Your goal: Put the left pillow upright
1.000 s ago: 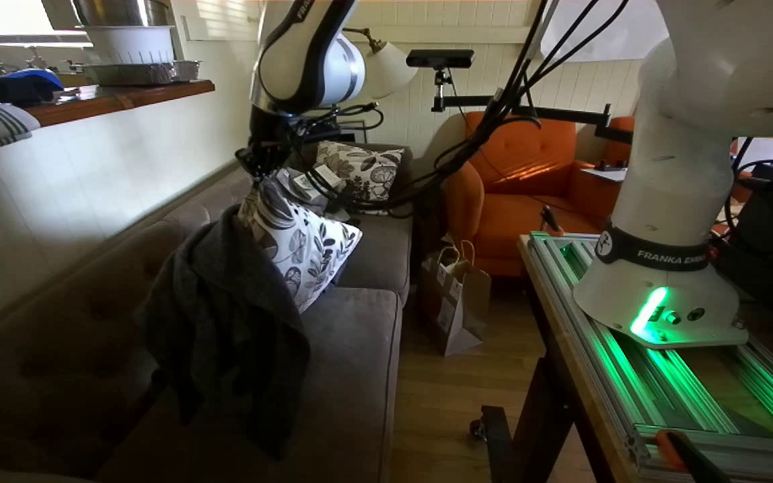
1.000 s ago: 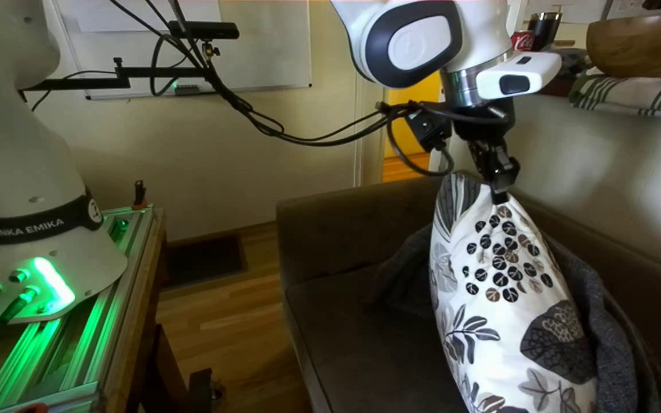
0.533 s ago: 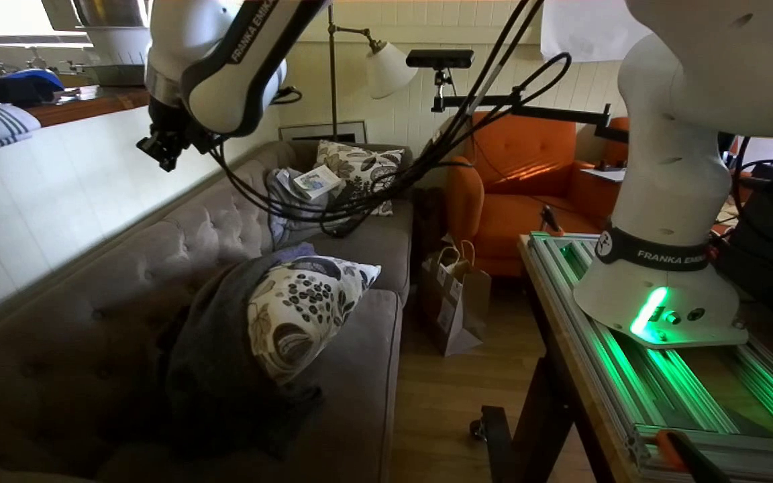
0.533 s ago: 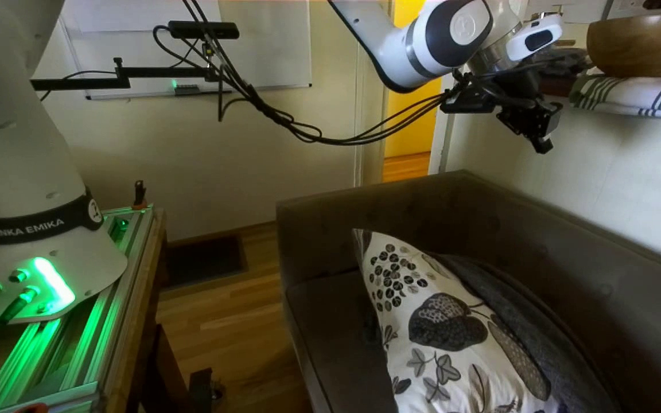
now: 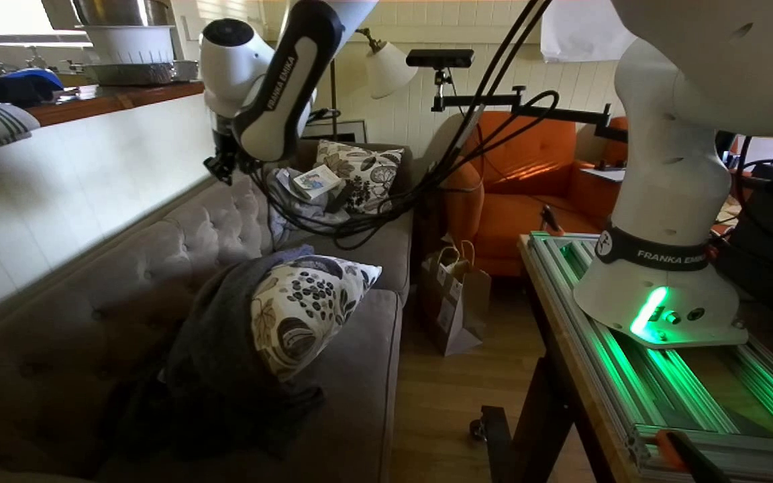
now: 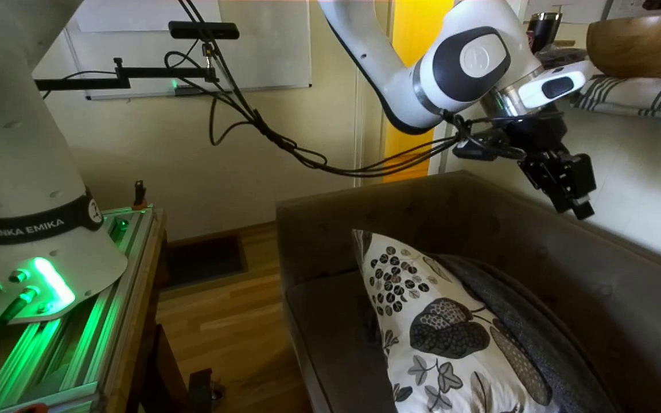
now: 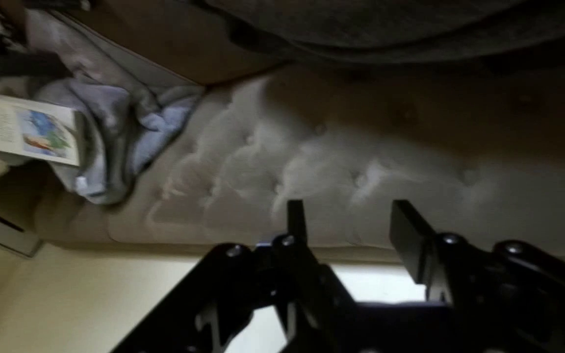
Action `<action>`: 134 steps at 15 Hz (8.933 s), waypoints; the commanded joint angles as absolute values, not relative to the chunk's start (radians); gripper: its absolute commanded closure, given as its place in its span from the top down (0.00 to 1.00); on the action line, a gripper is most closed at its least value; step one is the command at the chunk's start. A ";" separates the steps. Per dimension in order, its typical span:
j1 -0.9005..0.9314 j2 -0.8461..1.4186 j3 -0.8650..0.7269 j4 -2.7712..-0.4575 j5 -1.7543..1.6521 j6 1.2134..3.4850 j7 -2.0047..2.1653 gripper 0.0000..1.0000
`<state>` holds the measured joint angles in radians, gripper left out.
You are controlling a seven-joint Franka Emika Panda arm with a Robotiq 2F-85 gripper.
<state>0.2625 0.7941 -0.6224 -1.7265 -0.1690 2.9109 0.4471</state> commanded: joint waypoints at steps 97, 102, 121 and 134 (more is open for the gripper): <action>-0.468 0.806 0.293 -1.760 -0.057 2.998 -0.327 0.03; -0.456 0.889 0.297 -1.616 -0.089 2.961 -0.392 0.02; -0.261 1.213 0.165 -1.025 -0.114 2.820 -0.649 0.03; -0.129 1.479 -0.133 -0.575 -0.155 2.853 -0.623 0.02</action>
